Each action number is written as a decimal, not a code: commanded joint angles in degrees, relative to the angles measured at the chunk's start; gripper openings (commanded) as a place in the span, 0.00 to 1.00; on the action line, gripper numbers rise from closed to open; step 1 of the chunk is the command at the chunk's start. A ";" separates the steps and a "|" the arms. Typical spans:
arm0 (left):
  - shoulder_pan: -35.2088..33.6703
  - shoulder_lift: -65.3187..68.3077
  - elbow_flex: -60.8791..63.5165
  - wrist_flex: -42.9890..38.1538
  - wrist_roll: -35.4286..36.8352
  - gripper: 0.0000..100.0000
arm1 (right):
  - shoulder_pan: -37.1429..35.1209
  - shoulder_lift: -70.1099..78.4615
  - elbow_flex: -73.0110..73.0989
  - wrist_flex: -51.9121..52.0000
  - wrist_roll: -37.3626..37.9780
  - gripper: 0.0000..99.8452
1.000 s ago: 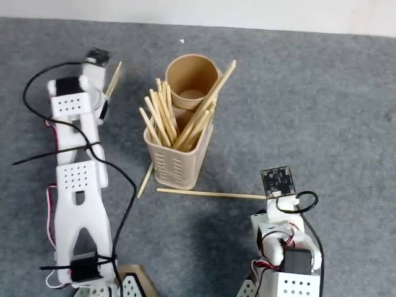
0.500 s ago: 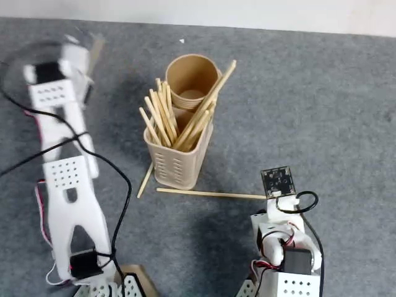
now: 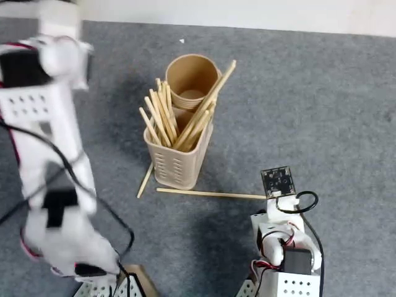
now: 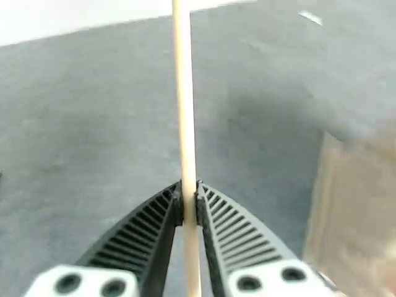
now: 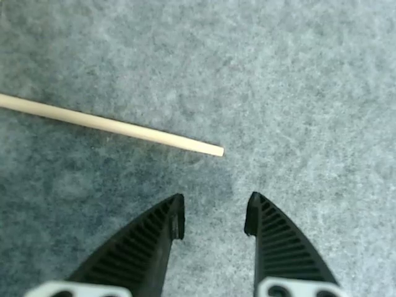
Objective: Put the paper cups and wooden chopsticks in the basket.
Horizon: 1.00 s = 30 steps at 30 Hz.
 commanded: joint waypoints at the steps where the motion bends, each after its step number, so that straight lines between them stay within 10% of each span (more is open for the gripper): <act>1: 10.86 -19.38 18.24 -5.19 0.44 0.00 | 0.66 -0.66 6.73 0.31 0.53 0.17; 21: 27.30 -44.35 75.91 -67.16 7.91 0.00 | 0.66 -0.66 6.73 0.31 0.53 0.17; 30: 26.77 -51.82 96.40 -75.78 8.09 0.09 | 0.66 -0.66 6.73 0.31 0.53 0.17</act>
